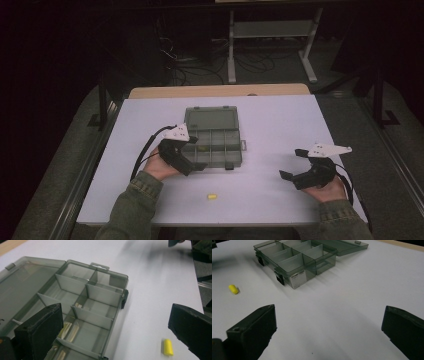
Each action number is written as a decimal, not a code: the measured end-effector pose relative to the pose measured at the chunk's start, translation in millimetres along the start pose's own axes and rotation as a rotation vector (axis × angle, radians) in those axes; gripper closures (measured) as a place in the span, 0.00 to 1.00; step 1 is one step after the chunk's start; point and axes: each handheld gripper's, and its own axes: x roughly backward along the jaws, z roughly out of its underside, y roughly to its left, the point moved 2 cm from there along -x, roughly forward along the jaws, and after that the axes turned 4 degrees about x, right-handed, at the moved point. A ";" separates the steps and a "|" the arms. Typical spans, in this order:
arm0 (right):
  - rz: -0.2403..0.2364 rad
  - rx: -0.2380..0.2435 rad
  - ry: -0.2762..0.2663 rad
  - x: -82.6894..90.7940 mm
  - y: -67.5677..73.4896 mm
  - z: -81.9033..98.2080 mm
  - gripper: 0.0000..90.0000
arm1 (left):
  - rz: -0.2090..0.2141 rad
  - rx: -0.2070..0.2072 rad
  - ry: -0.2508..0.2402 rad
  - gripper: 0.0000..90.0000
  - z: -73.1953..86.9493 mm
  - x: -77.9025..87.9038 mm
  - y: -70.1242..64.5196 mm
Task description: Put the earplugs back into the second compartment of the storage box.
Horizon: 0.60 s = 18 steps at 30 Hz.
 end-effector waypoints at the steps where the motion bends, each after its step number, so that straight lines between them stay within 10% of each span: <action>1: 0.000 0.000 0.000 0.0 0.0 0.0 0.00 | 0.000 0.000 0.000 0.00 0.0 0.0 0.0; 18: 0.001 0.003 0.001 0.6 0.1 0.0 0.00 | 0.013 -0.021 0.073 0.00 11.5 -7.4 -22.4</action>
